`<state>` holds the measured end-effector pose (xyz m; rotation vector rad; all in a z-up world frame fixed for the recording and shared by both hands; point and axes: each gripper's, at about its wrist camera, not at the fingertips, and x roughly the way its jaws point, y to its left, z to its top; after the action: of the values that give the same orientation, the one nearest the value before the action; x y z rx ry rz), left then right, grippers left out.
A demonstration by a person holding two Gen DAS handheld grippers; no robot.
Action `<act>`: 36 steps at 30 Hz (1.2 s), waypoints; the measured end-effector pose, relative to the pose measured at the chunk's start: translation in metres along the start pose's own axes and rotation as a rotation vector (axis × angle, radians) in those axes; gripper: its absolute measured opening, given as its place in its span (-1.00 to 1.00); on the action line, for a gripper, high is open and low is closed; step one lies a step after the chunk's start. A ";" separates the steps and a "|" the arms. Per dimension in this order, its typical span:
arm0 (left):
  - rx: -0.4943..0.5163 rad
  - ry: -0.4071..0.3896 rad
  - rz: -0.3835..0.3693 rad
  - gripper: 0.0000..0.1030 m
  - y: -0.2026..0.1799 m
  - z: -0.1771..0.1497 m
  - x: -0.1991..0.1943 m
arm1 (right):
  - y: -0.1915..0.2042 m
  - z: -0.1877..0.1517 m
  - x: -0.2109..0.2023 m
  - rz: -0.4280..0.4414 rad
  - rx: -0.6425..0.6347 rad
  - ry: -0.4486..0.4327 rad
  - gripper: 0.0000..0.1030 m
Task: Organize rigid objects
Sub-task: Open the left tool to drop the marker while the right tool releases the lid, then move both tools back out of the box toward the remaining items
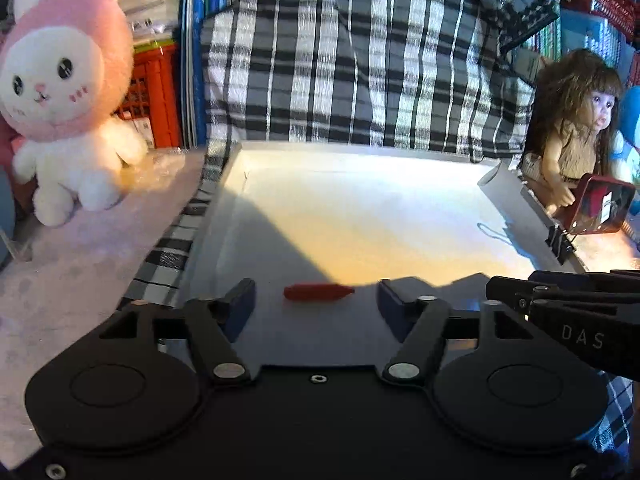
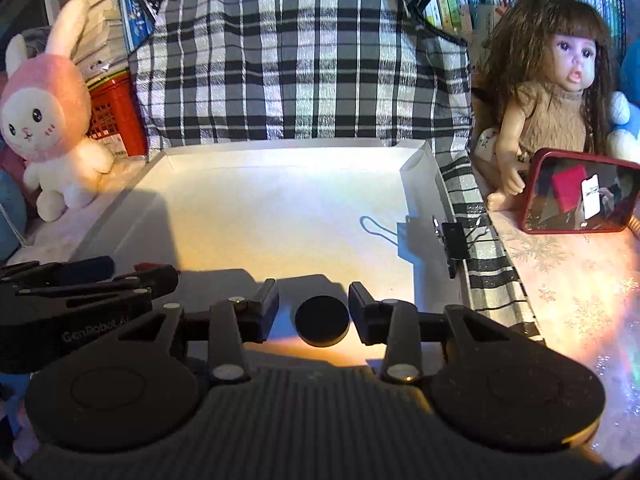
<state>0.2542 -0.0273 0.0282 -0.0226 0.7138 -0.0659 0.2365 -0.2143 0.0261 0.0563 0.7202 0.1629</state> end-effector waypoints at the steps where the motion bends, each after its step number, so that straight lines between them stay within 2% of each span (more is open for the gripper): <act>1: 0.004 -0.011 0.000 0.42 0.000 0.000 -0.005 | 0.001 -0.001 -0.004 0.001 -0.004 -0.009 0.17; 9: 0.032 -0.062 -0.019 0.65 -0.003 -0.008 -0.053 | 0.002 -0.008 -0.044 0.015 -0.009 -0.069 0.39; 15: 0.038 -0.123 -0.059 0.81 0.000 -0.027 -0.097 | 0.002 -0.025 -0.079 0.017 -0.029 -0.132 0.66; 21: 0.065 -0.176 -0.043 0.85 -0.002 -0.058 -0.132 | 0.001 -0.051 -0.106 0.025 -0.035 -0.179 0.69; 32: 0.078 -0.215 -0.063 0.87 -0.007 -0.120 -0.174 | 0.001 -0.101 -0.147 0.014 -0.070 -0.250 0.73; 36: 0.056 -0.261 -0.031 0.88 -0.004 -0.144 -0.190 | -0.002 -0.121 -0.161 0.020 -0.068 -0.271 0.74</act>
<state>0.0166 -0.0179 0.0434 0.0114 0.4502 -0.1109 0.0381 -0.2442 0.0400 0.0203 0.4433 0.1940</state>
